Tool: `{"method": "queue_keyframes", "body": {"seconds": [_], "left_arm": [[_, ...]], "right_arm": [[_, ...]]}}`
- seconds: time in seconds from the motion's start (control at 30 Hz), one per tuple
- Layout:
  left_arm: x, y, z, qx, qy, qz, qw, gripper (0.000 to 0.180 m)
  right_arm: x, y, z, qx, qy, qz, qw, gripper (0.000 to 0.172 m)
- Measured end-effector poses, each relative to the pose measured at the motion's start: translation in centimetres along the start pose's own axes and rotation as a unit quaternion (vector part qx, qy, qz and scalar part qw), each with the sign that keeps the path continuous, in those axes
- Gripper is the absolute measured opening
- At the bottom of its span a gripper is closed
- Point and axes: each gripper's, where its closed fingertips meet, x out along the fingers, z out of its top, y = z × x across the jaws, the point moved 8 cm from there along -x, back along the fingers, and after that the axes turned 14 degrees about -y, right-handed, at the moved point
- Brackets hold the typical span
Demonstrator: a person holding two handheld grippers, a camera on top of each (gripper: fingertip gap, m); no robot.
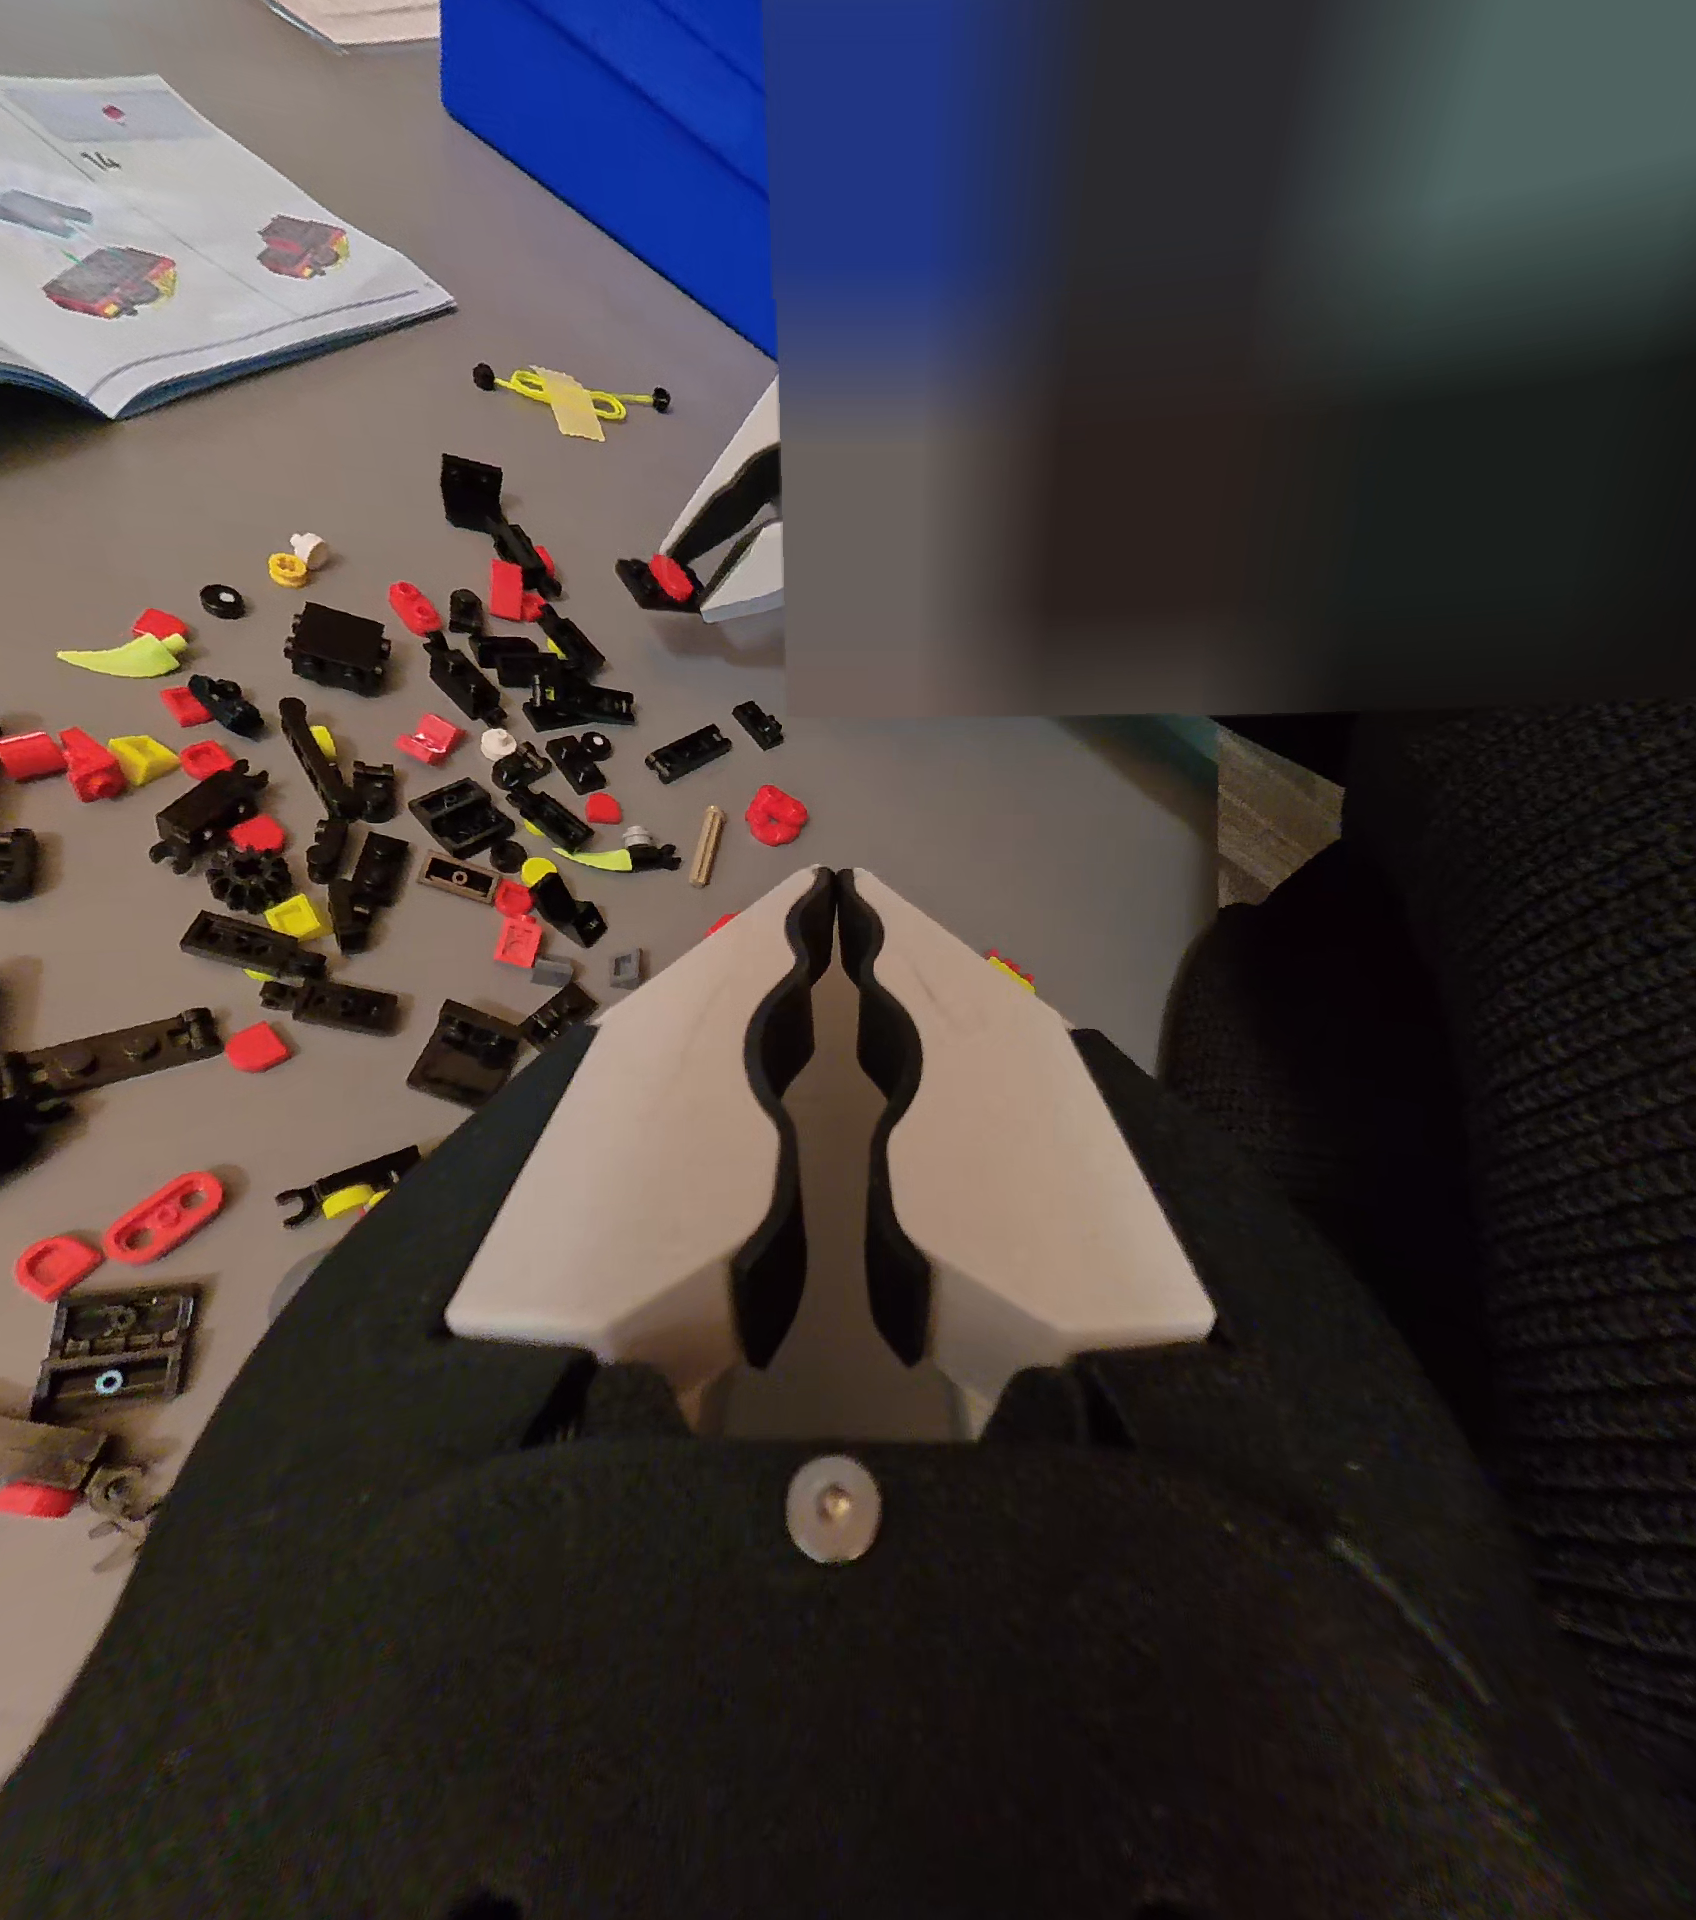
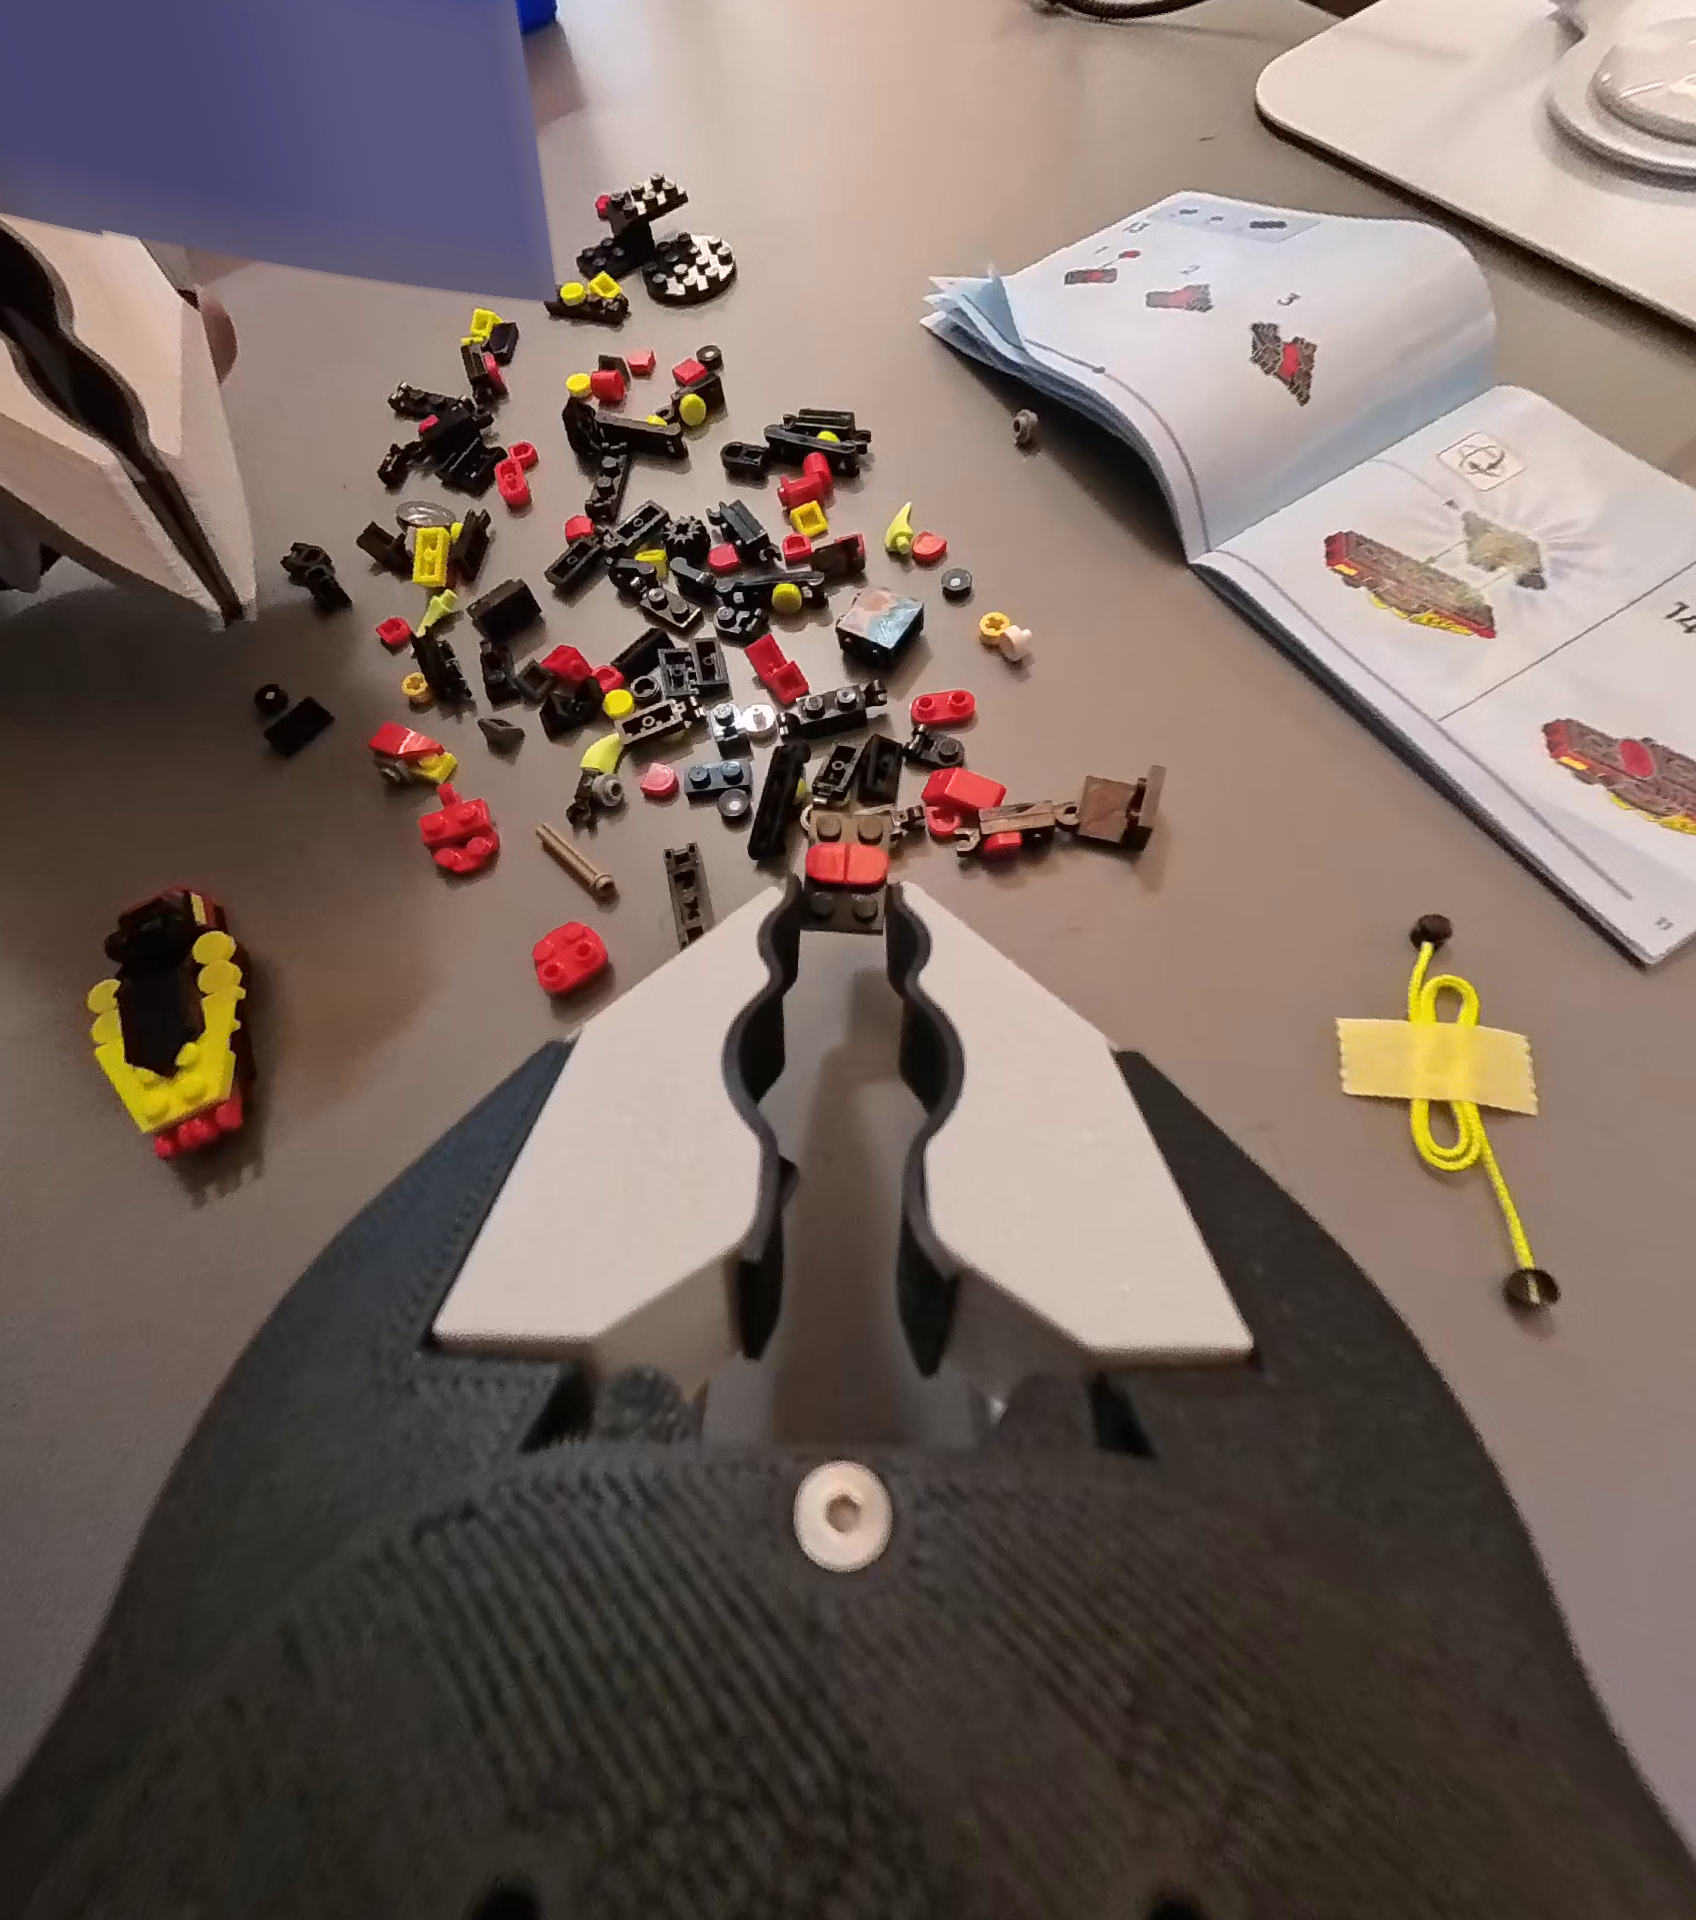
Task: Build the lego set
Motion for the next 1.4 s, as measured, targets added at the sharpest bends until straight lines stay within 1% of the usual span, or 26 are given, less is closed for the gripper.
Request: {"method": "queue_keyframes", "body": {"seconds": [0.13,0.23,0.33,0.5,0.53,0.57,0.63,0.73,0.87,0.93,1.0,1.07,1.23,1.4], "left_arm": [[0.0,0.1,0.0,0.0,0.0,0.004,1.0,0.0],[-0.1,0.4,0.0,0.001,-0.002,0.022,1.0,0.0],[-0.3,0.6,0.2,-0.011,-0.013,0.021,1.0,0.0],[-0.5,0.8,0.5,-0.017,-0.027,0.028,0.999,0.0],[-0.7,0.9,0.7,-0.006,-0.032,0.039,0.999,0.0],[-1.0,1.3,1.1,0.013,-0.041,0.065,0.997,0.0],[-2.3,2.2,2.0,0.044,-0.072,0.132,0.988,0.0],[-4.6,3.9,3.0,0.036,-0.116,0.21,0.97,0.0],[-7.2,5.2,3.8,-0.005,-0.159,0.251,0.955,0.0],[-8.4,4.7,4.7,-0.008,-0.197,0.258,0.946,0.0],[-9.4,4.2,5.3,0.003,-0.217,0.274,0.937,0.0],[-9.8,3.8,5.2,0.008,-0.211,0.282,0.936,0.0],[-10.0,3.1,3.5,0.014,-0.172,0.293,0.94,0.0],[-9.4,3.9,2.9,0.004,-0.149,0.273,0.95,0.0]], "right_arm": [[-0.1,-0.1,0.1,-0.005,-0.003,-0.004,1.0,0.014],[-0.4,-0.5,0.3,-0.009,-0.005,-0.013,1.0,0.014],[-0.9,-1.1,0.4,-0.011,-0.007,-0.027,1.0,0.014],[-1.7,-1.6,1.2,0.001,-0.043,-0.036,0.998,0.014],[-1.8,-1.6,1.2,0.002,-0.047,-0.036,0.998,0.014],[-1.9,-1.6,1.3,0.002,-0.048,-0.036,0.998,0.014],[-1.9,-1.5,1.4,0.002,-0.05,-0.036,0.998,0.014],[-2.3,-0.9,2.4,0.006,-0.068,-0.033,0.997,0.014],[-3.6,0.2,4.2,-0.006,-0.103,-0.042,0.994,0.014],[-4.2,0.3,4.5,-0.014,-0.106,-0.059,0.993,0.014],[-4.6,0.3,4.1,-0.009,-0.098,-0.069,0.993,0.014],[-5.1,0.3,3.5,0.003,-0.084,-0.079,0.993,0.014],[-6.2,0.2,1.1,0.008,-0.029,-0.115,0.993,0.014],[-6.3,-0.6,-0.6,0.017,0.005,-0.115,0.993,0.014]]}}
